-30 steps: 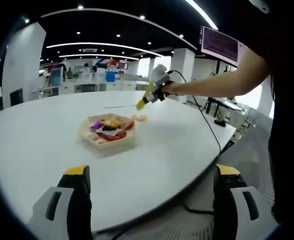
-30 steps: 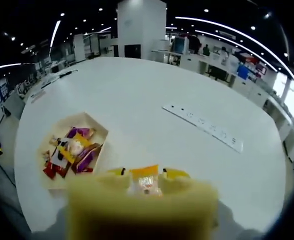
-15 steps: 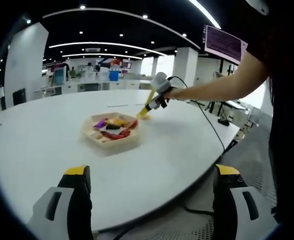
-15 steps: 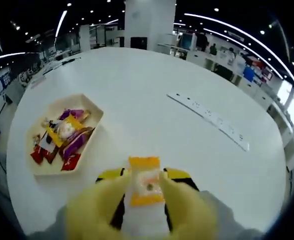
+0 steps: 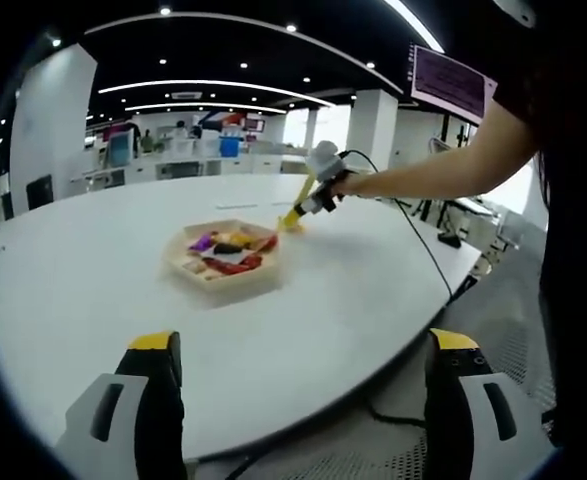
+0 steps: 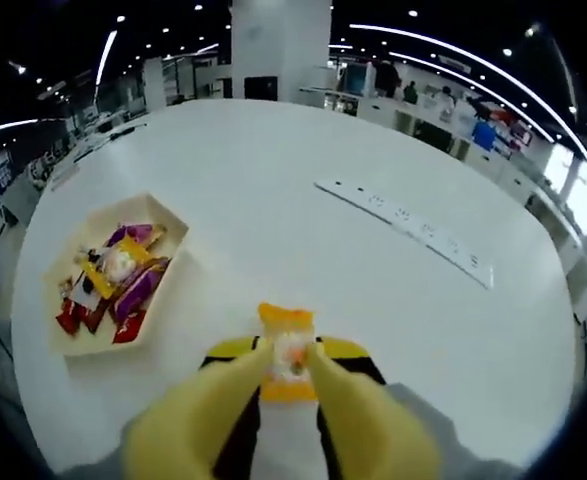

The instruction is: Place the target food into the container with the food tongs after gripping and lifting it, then release it inside without dropping or visibly crushing the food.

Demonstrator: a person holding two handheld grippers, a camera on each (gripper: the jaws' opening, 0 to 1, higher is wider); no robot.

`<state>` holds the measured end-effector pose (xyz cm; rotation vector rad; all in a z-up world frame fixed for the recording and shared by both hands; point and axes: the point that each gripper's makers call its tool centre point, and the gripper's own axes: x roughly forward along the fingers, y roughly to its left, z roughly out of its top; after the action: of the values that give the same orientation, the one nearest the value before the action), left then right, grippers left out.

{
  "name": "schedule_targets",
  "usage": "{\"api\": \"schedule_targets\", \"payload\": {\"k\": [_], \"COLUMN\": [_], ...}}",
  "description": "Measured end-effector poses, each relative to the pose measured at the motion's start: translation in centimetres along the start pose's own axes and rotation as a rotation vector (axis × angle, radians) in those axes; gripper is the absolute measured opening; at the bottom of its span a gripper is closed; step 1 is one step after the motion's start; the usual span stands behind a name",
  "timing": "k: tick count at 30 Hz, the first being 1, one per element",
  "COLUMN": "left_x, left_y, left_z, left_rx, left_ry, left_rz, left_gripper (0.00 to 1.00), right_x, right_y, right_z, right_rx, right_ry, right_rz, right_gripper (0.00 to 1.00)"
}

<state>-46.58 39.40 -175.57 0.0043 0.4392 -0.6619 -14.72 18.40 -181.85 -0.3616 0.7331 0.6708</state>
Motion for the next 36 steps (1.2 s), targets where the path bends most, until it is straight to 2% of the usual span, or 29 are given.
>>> {"api": "schedule_targets", "payload": {"k": [10, 20, 32, 36], "left_x": [0.0, -0.1, -0.2, -0.3], "left_y": [-0.1, -0.5, -1.4, -1.7], "left_z": [-0.2, -0.2, -0.7, -0.9], "left_rx": [0.006, 0.012, 0.017, 0.013], "left_ry": [0.009, 0.01, 0.041, 0.052], "left_rz": [-0.006, -0.029, -0.084, -0.102], "left_gripper": [0.98, 0.99, 0.99, 0.99], "right_x": [-1.0, -3.6, -8.7, -10.6], "right_y": [0.1, 0.5, 1.8, 2.6], "right_z": [0.1, 1.8, 4.7, 5.7], "right_rx": [0.024, 0.04, 0.052, 0.027], "right_ry": [0.006, -0.023, -0.057, -0.053], "right_rz": [-0.004, -0.015, -0.042, -0.058], "right_gripper": [0.19, 0.19, 0.2, 0.2]}}
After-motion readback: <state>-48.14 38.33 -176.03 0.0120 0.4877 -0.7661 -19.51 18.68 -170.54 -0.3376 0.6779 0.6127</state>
